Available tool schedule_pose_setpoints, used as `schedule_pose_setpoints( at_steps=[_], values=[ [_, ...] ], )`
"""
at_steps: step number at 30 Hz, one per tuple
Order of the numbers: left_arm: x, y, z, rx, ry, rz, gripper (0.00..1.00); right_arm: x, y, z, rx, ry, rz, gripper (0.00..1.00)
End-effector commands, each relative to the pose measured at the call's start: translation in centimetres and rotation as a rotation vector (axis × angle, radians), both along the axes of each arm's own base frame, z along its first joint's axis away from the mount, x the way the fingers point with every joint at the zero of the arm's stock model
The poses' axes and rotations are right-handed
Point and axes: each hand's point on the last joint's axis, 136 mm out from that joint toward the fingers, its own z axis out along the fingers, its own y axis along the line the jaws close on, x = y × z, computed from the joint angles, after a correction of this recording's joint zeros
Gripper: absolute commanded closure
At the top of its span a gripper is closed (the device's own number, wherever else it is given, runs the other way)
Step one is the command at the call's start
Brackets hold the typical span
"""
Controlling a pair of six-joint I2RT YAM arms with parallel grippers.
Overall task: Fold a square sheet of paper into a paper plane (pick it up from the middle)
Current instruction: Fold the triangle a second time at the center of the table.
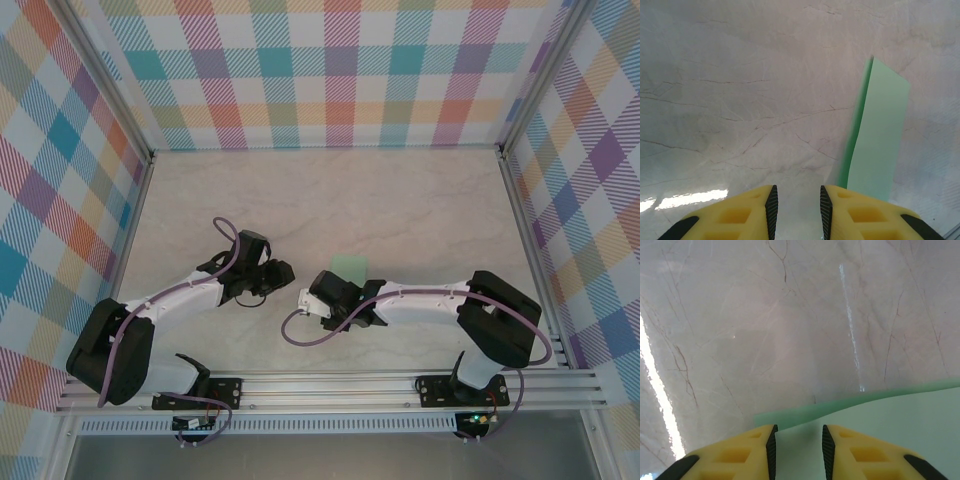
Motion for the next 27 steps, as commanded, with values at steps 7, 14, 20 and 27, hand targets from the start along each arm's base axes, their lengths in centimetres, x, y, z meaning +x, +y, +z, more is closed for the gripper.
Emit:
schedule_pose_setpoints(
  at_steps=[7, 14, 20, 27],
  values=[
    [-0.1, 0.3, -0.3, -0.003, 0.011, 0.003, 0.69, 0.1, -0.4, 0.2, -0.002, 0.013, -0.094, 0.80],
    [0.0, 0.1, 0.0, -0.010, 0.009, -0.002, 0.69, -0.1, -1.1, 1.1, 0.032, 0.069, -0.248, 0.99],
    [-0.1, -0.4, 0.1, -0.032, 0.017, -0.015, 0.69, -0.6, -0.5, 2.2, 0.150, 0.152, -0.375, 1.00],
    [-0.2, -1.7, 0.9, -0.060, 0.011, -0.070, 0.68, -0.8, -0.5, 2.2, 0.308, 0.322, -0.498, 0.98]
  ],
)
